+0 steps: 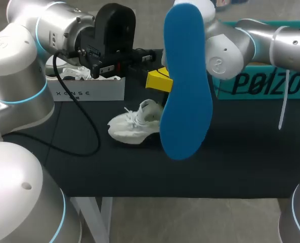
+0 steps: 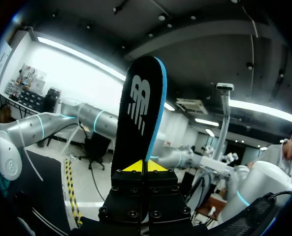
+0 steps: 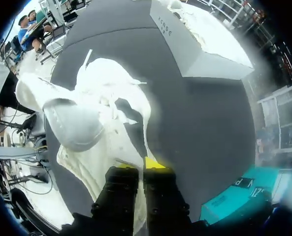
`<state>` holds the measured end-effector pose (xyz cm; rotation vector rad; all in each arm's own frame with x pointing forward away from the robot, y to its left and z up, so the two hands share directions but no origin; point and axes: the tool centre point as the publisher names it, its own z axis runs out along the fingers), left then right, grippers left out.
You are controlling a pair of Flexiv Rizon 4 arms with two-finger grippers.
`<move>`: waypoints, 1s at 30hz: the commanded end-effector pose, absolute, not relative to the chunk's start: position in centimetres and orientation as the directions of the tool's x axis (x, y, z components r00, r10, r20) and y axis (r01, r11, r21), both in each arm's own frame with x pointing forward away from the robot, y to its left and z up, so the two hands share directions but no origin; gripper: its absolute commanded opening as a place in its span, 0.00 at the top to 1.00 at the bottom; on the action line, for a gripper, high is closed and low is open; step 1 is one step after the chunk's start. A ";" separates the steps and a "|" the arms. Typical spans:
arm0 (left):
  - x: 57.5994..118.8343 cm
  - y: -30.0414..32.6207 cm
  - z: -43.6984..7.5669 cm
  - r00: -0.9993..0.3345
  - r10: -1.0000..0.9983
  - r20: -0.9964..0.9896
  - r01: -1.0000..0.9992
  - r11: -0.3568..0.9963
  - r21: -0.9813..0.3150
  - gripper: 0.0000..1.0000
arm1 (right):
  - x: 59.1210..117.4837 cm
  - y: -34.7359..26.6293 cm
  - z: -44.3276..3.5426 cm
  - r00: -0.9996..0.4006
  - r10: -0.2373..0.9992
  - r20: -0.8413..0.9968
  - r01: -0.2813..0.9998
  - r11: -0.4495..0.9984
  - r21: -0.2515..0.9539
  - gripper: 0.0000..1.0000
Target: Take the shoe out of the shoebox, open the shoe tongue, remove and reinsert the insole, then place the shoe into the shoebox
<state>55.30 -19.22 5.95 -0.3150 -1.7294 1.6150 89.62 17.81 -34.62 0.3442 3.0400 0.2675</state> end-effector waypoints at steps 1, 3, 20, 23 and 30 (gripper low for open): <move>55.4 -19.3 5.9 -0.697 0.630 0.342 -0.297 0.179 -0.938 1.00 | 88.3 16.5 -33.2 -0.927 0.348 -0.141 0.303 0.915 0.265 1.00; 55.4 -19.3 5.9 -0.697 0.630 0.342 -0.297 0.179 -0.938 1.00 | 88.4 16.4 -32.9 -0.902 0.406 -0.145 0.356 0.891 0.283 1.00; 55.4 -19.3 5.9 -0.697 0.630 0.342 -0.297 0.179 -0.938 1.00 | 88.5 16.3 -31.0 -0.679 0.734 -0.024 0.690 0.648 0.322 1.00; 55.4 -19.3 5.9 -0.697 0.630 0.342 -0.297 0.179 -0.938 1.00 | 88.5 16.3 -31.0 -0.679 0.734 -0.024 0.690 0.648 0.322 1.00; 55.4 -19.3 5.9 -0.697 0.630 0.342 -0.297 0.179 -0.938 1.00 | 88.5 16.3 -31.0 -0.679 0.734 -0.024 0.690 0.648 0.322 1.00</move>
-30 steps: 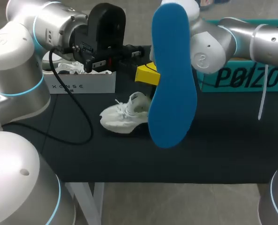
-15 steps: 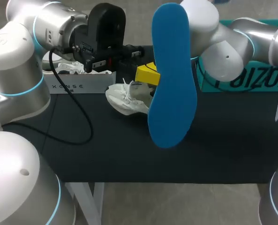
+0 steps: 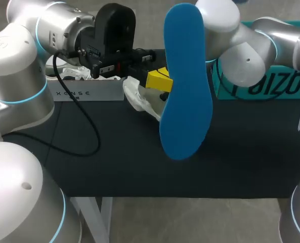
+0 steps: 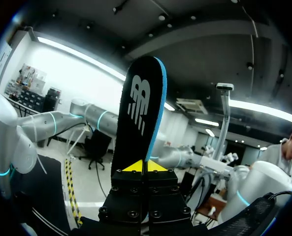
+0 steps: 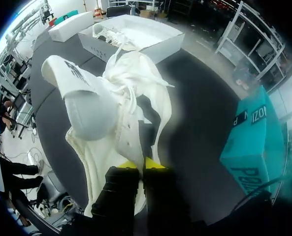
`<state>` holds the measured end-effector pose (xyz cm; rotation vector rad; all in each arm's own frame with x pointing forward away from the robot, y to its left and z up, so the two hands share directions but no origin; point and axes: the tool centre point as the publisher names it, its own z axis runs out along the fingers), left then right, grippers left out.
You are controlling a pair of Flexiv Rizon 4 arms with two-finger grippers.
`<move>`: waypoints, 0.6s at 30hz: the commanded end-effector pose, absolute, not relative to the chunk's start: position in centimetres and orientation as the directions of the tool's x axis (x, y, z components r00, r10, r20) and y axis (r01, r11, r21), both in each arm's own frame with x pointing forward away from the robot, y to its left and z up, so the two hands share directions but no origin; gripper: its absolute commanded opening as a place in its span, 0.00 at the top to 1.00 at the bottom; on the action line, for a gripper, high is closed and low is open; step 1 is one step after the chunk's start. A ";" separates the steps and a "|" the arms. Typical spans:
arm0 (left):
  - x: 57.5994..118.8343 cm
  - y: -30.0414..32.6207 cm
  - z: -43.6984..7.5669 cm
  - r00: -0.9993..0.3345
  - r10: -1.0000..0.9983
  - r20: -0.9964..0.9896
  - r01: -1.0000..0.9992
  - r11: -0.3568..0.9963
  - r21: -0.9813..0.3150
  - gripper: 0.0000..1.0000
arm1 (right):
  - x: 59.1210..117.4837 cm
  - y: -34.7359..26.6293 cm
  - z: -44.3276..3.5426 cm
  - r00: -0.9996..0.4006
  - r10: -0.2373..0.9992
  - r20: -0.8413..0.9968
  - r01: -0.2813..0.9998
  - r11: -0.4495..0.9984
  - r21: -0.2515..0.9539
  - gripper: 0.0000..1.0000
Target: Take the shoe out of the shoebox, open the shoe tongue, remove and reinsert the insole, then place the shoe into the shoebox
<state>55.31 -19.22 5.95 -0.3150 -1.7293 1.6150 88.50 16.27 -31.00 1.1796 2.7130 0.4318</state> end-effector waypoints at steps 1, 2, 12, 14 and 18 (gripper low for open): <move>55.4 -19.3 5.9 -0.697 0.630 0.342 -0.297 0.179 -0.938 1.00 | 88.8 16.1 -31.1 -0.615 0.788 0.030 0.759 0.581 0.296 1.00; 55.4 -19.3 5.9 -0.697 0.630 0.342 -0.297 0.179 -0.938 1.00 | 89.0 15.8 -31.1 -0.569 0.817 0.089 0.800 0.526 0.288 1.00; 55.4 -19.3 5.9 -0.697 0.630 0.342 -0.297 0.179 -0.938 1.00 | 89.3 13.4 -31.5 -0.110 0.966 0.236 0.967 0.049 0.251 1.00; 55.4 -19.3 5.9 -0.697 0.630 0.342 -0.297 0.179 -0.938 1.00 | 89.0 13.2 -32.0 -0.068 0.970 0.233 0.971 0.011 0.238 1.00; 55.4 -19.3 5.9 -0.697 0.630 0.342 -0.297 0.179 -0.938 1.00 | 88.5 13.0 -32.8 -0.031 0.969 0.244 0.976 -0.023 0.217 1.00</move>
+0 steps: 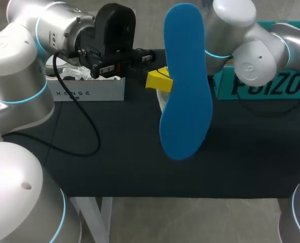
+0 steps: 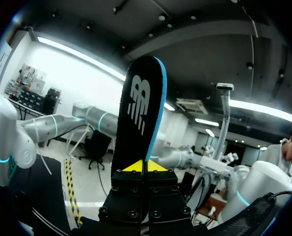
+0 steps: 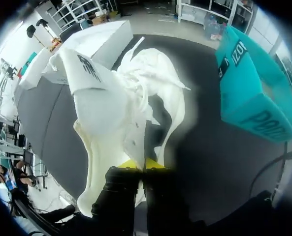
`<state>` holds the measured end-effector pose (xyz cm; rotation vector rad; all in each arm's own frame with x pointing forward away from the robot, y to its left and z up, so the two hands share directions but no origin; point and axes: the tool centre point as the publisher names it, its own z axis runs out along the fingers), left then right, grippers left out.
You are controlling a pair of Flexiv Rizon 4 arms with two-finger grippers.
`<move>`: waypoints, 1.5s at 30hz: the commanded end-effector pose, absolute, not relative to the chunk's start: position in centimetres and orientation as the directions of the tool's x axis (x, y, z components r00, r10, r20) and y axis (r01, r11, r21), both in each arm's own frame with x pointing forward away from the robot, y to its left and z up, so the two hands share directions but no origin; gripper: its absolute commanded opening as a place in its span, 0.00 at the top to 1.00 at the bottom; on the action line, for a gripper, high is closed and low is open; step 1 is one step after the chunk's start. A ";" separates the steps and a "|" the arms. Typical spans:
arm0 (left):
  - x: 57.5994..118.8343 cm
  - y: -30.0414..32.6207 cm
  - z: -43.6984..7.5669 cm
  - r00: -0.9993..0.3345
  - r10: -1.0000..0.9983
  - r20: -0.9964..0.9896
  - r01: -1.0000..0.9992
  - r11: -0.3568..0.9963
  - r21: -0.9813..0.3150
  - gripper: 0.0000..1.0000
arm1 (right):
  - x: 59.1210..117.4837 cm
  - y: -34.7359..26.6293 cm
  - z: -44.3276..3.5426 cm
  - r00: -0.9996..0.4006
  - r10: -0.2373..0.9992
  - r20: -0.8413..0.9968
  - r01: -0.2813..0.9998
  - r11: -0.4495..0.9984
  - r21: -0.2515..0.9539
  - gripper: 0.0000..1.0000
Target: Take the shoe out of the shoebox, open the shoe tongue, remove and reinsert the insole, then place the shoe into the shoebox
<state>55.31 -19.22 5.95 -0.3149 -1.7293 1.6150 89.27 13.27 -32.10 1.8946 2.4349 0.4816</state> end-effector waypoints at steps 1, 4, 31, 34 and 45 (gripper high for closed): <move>55.4 -19.3 5.9 -0.697 0.630 0.342 -0.297 0.179 -0.938 1.00 | 88.4 13.1 -33.0 -0.022 0.971 0.237 0.975 -0.031 0.219 1.00; 55.4 -19.3 5.9 -0.697 0.630 0.342 -0.297 0.179 -0.938 1.00 | 88.3 13.5 -33.3 -0.044 0.968 0.247 0.976 -0.012 0.219 1.00; 55.4 -19.3 5.9 -0.697 0.630 0.342 -0.297 0.179 -0.938 1.00 | 87.8 15.9 -37.5 -0.065 0.961 0.268 0.989 0.027 0.145 1.00; 55.4 -19.3 5.9 -0.697 0.630 0.342 -0.297 0.179 -0.938 1.00 | 87.9 15.5 -37.0 -0.044 0.967 0.250 0.991 0.011 0.132 0.00; 55.4 -19.3 5.9 -0.697 0.630 0.342 -0.297 0.179 -0.938 1.00 | 88.2 13.6 -29.7 -0.078 0.886 0.456 0.997 0.063 0.049 0.00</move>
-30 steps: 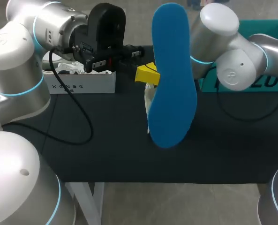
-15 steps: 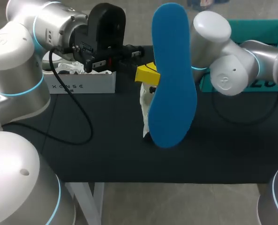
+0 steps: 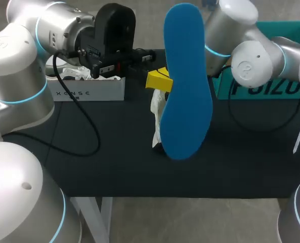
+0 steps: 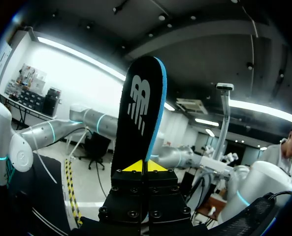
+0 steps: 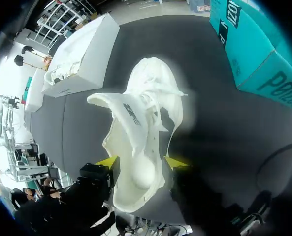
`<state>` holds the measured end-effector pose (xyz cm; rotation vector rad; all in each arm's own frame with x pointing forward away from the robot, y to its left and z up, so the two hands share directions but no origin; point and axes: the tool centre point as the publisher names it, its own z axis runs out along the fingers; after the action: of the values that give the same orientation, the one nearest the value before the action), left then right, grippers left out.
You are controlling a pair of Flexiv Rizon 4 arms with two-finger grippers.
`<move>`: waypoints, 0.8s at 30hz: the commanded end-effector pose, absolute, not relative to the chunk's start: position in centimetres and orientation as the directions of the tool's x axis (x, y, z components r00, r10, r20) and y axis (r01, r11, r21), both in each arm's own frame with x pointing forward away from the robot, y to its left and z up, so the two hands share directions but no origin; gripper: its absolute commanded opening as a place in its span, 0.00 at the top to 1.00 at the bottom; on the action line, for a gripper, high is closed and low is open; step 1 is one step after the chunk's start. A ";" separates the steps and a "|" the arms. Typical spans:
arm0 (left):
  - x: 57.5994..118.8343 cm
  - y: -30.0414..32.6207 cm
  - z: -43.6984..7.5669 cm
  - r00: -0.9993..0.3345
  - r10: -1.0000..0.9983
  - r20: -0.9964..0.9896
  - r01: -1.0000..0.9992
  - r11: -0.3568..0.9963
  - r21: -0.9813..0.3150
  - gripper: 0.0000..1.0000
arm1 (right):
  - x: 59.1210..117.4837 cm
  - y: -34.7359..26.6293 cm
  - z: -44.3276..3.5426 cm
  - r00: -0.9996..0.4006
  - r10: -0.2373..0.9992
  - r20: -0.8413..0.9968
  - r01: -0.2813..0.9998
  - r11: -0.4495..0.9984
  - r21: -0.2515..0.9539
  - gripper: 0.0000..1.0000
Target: Take the shoe out of the shoebox, open the shoe tongue, remove and reinsert the insole, then place the shoe into the shoebox
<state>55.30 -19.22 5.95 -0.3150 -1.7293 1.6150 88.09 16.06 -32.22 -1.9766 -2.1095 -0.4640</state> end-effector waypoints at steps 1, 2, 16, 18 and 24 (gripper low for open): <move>55.4 -19.3 5.9 -0.697 0.630 0.342 -0.297 0.179 -0.938 1.00 | 88.4 13.4 -29.0 -0.086 0.892 0.444 0.996 0.074 0.043 0.00; 55.4 -19.3 5.9 -0.697 0.630 0.342 -0.297 0.179 -0.938 1.00 | 88.5 13.3 -28.7 -0.116 0.909 0.400 0.993 0.104 0.052 0.00; 55.4 -19.3 5.9 -0.697 0.630 0.342 -0.297 0.179 -0.938 1.00 | 88.6 13.3 -28.5 -0.164 0.933 0.321 0.986 0.150 0.069 0.00; 55.4 -19.3 5.9 -0.697 0.630 0.342 -0.297 0.179 -0.938 1.00 | 88.6 13.3 -28.5 -0.164 0.933 0.321 0.986 0.150 0.069 0.00; 55.4 -19.3 5.9 -0.697 0.630 0.342 -0.297 0.179 -0.938 1.00 | 89.0 12.6 -25.2 -0.044 0.841 0.539 0.998 0.058 -0.009 0.00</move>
<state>55.31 -19.22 5.95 -0.3150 -1.7293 1.6151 88.83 14.32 -26.26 -1.8871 -2.0931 -0.4399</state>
